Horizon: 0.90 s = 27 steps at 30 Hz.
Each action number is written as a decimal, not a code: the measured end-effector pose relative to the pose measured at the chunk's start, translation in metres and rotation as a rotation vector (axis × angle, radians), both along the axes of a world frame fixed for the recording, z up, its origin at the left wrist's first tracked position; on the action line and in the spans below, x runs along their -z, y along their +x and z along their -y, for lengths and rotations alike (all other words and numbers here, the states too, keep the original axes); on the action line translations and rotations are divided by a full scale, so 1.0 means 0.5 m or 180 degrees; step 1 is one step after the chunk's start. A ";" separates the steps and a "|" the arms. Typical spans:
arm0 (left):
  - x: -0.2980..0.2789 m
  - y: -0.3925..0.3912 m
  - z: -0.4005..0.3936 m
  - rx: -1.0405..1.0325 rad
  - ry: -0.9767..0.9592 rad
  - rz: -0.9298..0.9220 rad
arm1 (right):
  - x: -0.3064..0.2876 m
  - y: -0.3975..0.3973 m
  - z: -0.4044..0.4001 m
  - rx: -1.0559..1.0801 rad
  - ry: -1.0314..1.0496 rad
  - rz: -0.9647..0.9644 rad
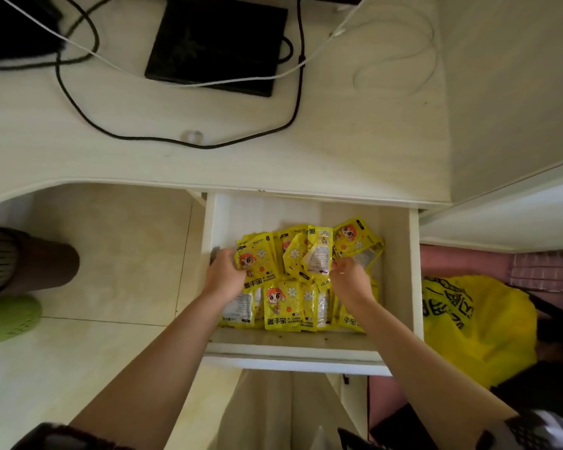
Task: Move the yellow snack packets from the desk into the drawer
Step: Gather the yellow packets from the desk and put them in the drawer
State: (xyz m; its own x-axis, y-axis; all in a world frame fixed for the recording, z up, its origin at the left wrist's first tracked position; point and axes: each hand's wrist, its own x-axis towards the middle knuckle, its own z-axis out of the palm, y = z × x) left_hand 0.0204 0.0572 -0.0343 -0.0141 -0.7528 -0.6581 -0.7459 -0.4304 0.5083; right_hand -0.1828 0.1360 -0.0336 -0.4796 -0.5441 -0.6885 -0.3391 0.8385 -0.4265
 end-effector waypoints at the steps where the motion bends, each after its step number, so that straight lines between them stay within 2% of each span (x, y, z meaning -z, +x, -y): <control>1: -0.013 0.004 -0.008 -0.0001 -0.0030 -0.0030 | -0.012 0.004 -0.004 -0.0076 -0.0047 0.0003; 5: -0.071 0.035 -0.044 -0.0056 -0.0148 0.0005 | -0.063 0.033 -0.017 -0.0427 -0.0280 -0.0008; 15: -0.169 0.186 -0.210 -0.0616 -0.0909 0.0298 | -0.197 0.179 -0.040 -0.1972 -0.0968 -0.0308; 27: -0.202 0.454 -0.369 -0.1235 -0.1361 0.1066 | -0.232 0.496 -0.057 -0.3389 -0.1128 -0.0295</control>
